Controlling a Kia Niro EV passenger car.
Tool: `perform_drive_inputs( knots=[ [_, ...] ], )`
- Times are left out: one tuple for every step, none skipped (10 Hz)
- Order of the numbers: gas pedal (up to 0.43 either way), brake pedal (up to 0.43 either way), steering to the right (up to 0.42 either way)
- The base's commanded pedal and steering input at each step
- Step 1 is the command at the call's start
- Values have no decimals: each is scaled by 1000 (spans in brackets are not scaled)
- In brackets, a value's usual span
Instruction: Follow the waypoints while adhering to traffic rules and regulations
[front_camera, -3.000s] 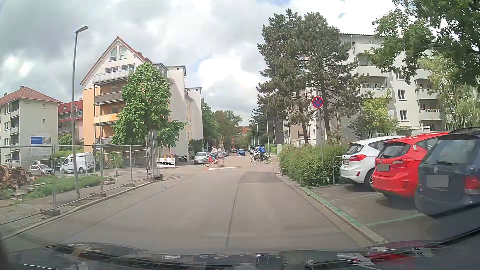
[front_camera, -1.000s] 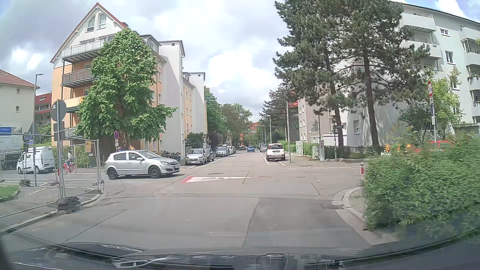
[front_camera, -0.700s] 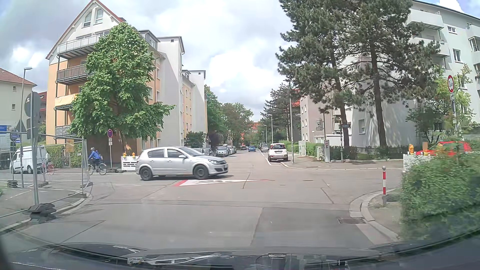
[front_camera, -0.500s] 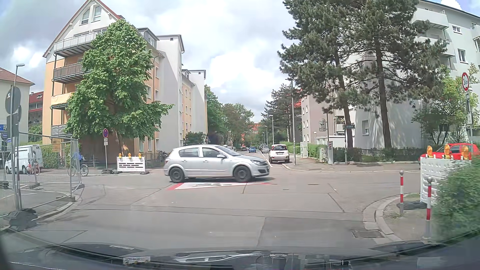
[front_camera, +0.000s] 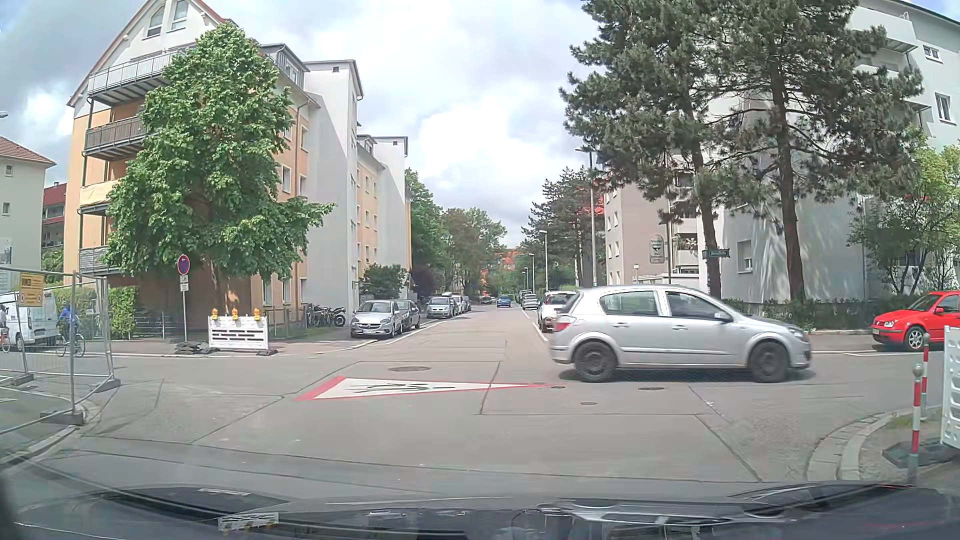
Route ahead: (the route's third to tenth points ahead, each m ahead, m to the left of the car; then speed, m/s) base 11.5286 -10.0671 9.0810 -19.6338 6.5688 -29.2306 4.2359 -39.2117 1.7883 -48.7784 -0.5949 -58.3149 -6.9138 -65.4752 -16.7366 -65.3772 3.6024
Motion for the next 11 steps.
perform_drive_inputs(
  knots=[
    [0, 110, 38],
    [0, 104, 52],
    [0, 98, 77],
    [0, 98, 110],
    [0, 98, 138],
    [0, 73, 181],
    [0, 0, 230],
    [0, 0, 263],
    [0, 0, 297],
    [0, 0, 338],
    [0, 0, 375]
  ],
)
